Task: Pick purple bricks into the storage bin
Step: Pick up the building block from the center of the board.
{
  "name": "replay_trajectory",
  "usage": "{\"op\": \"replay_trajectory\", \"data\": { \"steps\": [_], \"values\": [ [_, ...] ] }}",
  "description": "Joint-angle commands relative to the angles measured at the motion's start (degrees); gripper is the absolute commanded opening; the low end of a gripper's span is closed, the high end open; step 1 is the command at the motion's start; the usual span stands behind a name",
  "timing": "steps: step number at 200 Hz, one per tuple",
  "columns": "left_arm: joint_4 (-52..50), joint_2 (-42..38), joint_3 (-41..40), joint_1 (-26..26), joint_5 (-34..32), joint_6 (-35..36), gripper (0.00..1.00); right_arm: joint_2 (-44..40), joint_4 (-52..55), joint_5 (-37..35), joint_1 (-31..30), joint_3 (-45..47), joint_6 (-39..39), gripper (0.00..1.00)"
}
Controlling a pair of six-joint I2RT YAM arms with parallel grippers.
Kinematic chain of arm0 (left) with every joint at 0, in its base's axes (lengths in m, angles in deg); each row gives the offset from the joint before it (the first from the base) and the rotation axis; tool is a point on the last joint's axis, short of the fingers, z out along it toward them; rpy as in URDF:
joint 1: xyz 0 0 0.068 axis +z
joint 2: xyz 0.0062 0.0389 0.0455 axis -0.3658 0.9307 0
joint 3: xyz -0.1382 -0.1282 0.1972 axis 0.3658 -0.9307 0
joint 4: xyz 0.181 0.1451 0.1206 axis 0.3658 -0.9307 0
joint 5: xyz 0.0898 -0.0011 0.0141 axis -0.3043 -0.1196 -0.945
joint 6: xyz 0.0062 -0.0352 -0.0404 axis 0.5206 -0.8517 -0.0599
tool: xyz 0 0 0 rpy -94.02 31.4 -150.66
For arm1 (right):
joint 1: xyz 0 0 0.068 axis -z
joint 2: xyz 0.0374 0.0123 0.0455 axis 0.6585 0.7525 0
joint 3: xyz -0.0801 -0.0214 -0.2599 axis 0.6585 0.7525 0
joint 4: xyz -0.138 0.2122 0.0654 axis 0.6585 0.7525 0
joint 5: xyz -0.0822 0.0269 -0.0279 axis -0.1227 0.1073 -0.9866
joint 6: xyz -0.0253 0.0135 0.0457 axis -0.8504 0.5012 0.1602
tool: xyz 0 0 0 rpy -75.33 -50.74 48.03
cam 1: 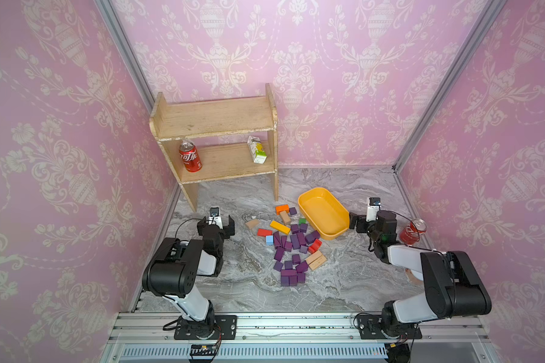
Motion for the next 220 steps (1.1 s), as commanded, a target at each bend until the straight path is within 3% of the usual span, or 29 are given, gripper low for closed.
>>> {"op": "replay_trajectory", "data": {
  "steps": [1,36,62,220],
  "values": [
    [0.23,0.14,-0.17,0.54,0.58,0.48,0.99,0.46,-0.79,0.83,0.38,0.20,-0.45,1.00],
    [-0.03,0.09,-0.03,0.54,0.47,0.38,0.99,0.43,-0.80,0.78,0.34,0.20,-0.44,1.00],
    [-3.85,-0.01,2.02,0.59,-6.48,-1.94,0.99,0.45,-0.75,0.81,0.34,0.20,-0.42,1.00],
    [-4.70,-0.15,2.38,1.18,-5.53,-2.35,0.99,0.45,-0.76,0.95,0.44,0.20,-0.32,1.00]
  ]
}}
